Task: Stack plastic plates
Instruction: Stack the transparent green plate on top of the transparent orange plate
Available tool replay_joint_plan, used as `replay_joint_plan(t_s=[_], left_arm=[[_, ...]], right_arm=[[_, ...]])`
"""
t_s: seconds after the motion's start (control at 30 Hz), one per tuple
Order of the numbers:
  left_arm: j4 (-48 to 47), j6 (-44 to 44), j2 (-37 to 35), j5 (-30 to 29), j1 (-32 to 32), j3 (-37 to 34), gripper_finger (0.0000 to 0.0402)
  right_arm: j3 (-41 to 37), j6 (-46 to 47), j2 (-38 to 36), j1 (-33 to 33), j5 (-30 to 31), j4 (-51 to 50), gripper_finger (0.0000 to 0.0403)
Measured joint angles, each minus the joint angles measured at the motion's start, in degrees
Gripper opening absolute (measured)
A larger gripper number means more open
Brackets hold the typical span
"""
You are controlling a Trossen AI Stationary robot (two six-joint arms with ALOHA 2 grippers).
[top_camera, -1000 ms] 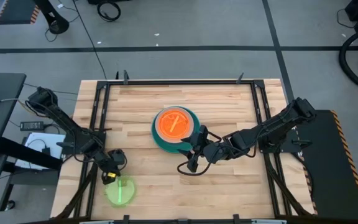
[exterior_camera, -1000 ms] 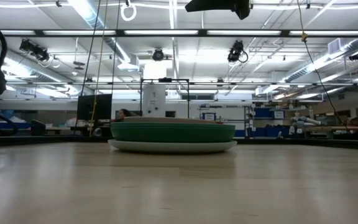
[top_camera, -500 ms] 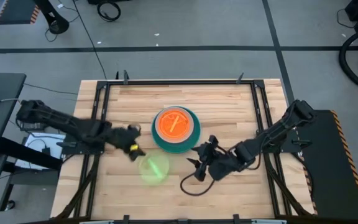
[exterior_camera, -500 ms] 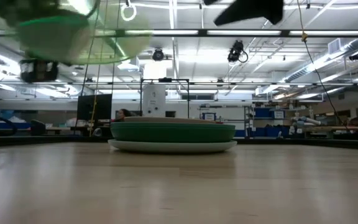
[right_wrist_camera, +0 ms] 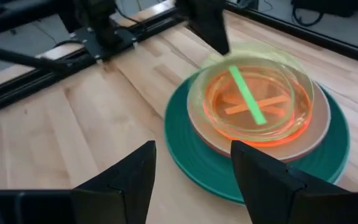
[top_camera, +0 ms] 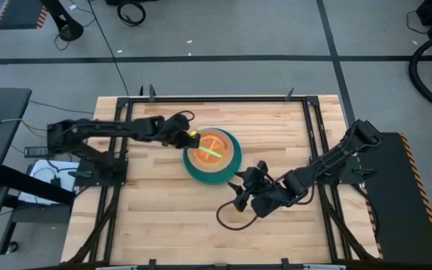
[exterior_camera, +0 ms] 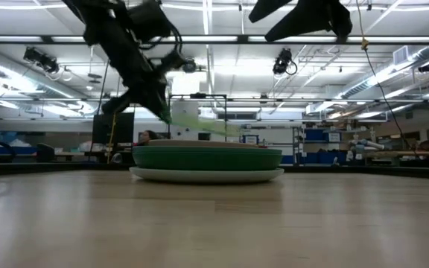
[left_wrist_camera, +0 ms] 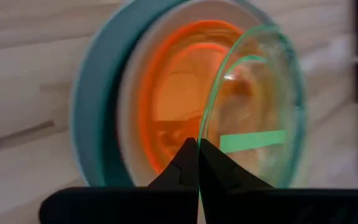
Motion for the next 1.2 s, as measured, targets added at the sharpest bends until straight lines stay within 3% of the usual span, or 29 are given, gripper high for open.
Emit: replay_joint_plan(t_s=[0.2,0.77,1.0,1.2], left_arm=[[2.7,-2.1,5.3,1.0,2.5,0.1,0.0001],[1.5,-1.7,5.1,-2.2,2.5,0.1,0.0013],[0.1,-1.5,5.1,-2.1,2.5,0.1,0.0015],[0.7,0.8,4.7,3.1,4.8,0.1,0.0065]], right_arm=[[0.0,-3.0,0.0,0.6,1.5,0.3,0.0217],[0.0,-3.1,0.0,-0.1,1.3,0.1,0.0218],[0.0,-3.1,0.4,-0.1,-1.7,0.4,0.0222],[0.0,-4.5,0.4,-0.1,-1.9,0.8,0.0235]])
